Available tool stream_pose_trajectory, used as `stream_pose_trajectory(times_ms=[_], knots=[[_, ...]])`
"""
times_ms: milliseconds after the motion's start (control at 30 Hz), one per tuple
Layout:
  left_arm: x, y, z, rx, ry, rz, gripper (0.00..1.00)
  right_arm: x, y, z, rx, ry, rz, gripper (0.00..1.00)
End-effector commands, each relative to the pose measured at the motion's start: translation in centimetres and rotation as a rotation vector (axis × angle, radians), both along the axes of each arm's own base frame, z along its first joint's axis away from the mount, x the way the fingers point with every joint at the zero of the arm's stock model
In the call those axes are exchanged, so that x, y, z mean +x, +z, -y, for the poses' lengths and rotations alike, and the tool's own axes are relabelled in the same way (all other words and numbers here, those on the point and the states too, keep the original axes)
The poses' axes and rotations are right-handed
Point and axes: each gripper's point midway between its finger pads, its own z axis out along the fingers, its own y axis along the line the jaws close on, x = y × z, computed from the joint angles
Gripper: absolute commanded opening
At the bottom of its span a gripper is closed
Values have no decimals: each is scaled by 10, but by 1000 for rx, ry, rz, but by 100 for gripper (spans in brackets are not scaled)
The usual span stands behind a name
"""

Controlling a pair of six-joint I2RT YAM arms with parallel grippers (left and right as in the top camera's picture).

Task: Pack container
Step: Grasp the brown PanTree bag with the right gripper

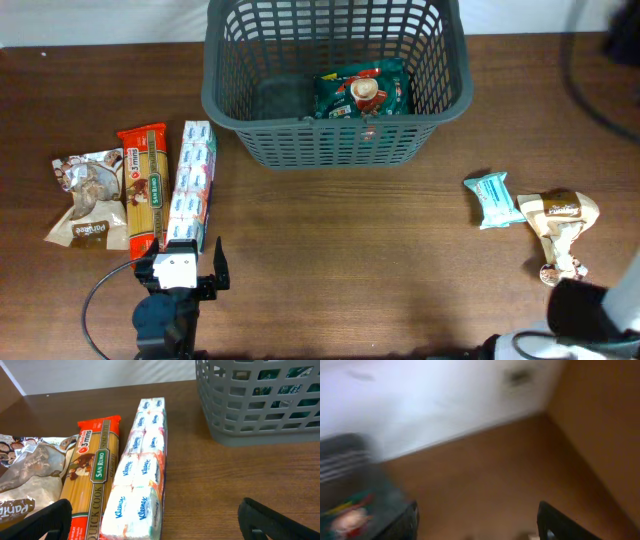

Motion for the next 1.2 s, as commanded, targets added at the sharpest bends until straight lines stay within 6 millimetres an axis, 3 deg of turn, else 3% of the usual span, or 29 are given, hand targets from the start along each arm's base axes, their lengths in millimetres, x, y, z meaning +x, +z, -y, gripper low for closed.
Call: stream_pose_trajectory(times_ms=[0,33,67,167,233,400,567,800,1033,1100,1167], knots=[[0,0,3,6,-17,4,99,-15,-91,45,114,-108,-197,72],[0,0,3,6,-17,4,99,-22,-119,55,142,-131,-262,72],[0,0,3,6,-17,4,99,-38,-169,64,173,-127,-389,71],[0,0,3,6,-17,4,99,-68,-238,65,228,-92,-576,67],[0,0,3,6,-17,4,99,-88,-274,65,262,-71,-667,68],[0,0,3,6,-17,4,99,-126,-333,67,324,-86,-756,74],[0,0,3,6,-17,4,99,-143,-370,64,350,-108,-767,75],[0,0,3,6,-17,4,99,-146,-395,51,367,-95,-769,76],[0,0,3,6,-17,4,99,-152,-422,46,438,-179,-793,32],[0,0,3,6,-17,4,99,-152,-424,46,448,-193,-795,3],[0,0,3,6,-17,4,99,-149,-424,48,454,-212,-779,4]])
